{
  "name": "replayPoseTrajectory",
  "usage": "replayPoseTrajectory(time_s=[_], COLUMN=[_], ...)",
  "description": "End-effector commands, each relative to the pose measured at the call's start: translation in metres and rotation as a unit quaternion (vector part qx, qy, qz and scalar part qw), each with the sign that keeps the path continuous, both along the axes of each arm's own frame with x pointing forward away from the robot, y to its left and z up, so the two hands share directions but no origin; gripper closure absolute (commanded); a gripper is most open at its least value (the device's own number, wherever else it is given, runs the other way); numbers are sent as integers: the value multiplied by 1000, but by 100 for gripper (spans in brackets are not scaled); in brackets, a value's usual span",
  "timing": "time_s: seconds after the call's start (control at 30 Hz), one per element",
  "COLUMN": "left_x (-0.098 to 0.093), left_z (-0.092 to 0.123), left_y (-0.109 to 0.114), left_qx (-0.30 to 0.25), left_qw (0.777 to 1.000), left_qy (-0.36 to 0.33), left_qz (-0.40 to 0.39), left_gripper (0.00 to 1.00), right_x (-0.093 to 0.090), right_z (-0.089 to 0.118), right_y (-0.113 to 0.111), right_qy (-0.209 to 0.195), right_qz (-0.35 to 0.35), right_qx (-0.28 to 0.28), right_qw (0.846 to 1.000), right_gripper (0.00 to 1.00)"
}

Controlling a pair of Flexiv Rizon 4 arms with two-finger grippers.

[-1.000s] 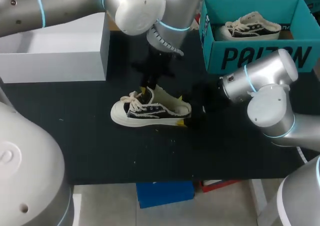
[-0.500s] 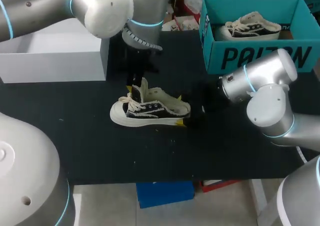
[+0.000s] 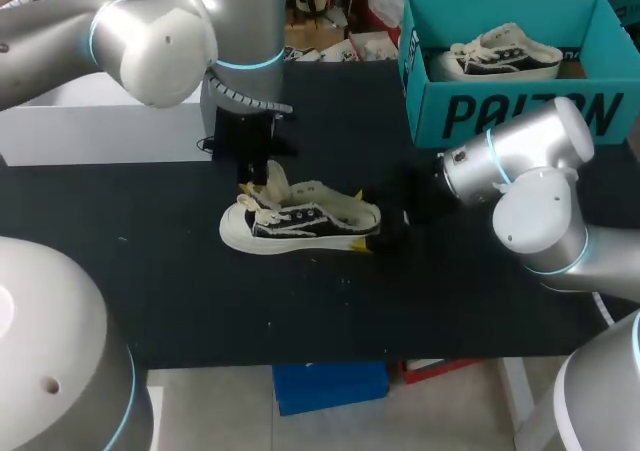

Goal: Take the shoe out of the shoebox, open the shoe tongue, remove and reinsert the insole, then place the shoe into the shoebox

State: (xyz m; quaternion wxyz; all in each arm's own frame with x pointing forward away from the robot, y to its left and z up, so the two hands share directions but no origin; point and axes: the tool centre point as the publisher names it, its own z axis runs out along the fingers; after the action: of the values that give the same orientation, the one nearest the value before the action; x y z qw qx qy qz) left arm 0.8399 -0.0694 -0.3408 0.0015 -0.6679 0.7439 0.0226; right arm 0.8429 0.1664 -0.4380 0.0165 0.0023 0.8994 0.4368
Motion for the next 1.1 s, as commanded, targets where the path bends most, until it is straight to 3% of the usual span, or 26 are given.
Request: replayPoseTrajectory(time_s=[0.03,0.4,0.43,0.47,0.67,0.77,1.03,1.07,1.1], left_x=[0,-1,-3,-4,0,2,-2,-2,-3], left_z=[-5,-6,-6,-5,20,36,63,65,65], left_y=[6,7,6,6,6,6,1,-1,-4], left_qx=[-17,-17,-22,-22,-40,-57,-92,-95,-95], left_qw=[1000,1000,999,999,995,984,921,911,900], left_qy=[2,9,22,22,23,31,40,43,50], left_qz=[1,-14,-28,-33,-92,-164,-376,-398,-423], left_gripper=[100,100,83,0,0,0,0,9,84], right_x=[0,0,0,0,0,0,0,0,0], right_z=[-3,-3,-3,-3,-3,-3,-3,-3,-3], right_y=[0,0,0,0,0,0,0,0,0], right_qy=[0,0,0,0,0,0,0,0,0], right_qz=[-1,-1,-1,-1,-1,-1,-1,-1,-1], right_qx=[-1,-1,-1,-1,-1,-1,-1,-1,-1], right_qw=[1000,1000,1000,1000,1000,1000,1000,1000,1000], right_gripper=[100,100,100,100,100,100,100,100,100])
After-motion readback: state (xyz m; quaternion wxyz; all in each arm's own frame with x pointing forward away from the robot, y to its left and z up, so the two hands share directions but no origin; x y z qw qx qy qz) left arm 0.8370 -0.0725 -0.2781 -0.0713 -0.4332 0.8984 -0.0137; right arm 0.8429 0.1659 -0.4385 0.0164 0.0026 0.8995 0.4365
